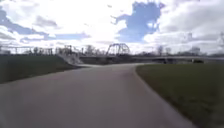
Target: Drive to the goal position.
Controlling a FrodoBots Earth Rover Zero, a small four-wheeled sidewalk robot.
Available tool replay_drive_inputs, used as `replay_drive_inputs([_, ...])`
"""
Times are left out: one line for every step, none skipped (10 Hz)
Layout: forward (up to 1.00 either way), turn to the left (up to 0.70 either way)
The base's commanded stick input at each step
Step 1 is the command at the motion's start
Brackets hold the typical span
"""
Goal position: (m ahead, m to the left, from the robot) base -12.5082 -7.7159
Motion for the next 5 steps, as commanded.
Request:
replay_drive_inputs([1.00,0.00])
replay_drive_inputs([1.00,-0.21])
replay_drive_inputs([1.00,-0.11])
replay_drive_inputs([1.00,0.00])
replay_drive_inputs([1.00,0.00])
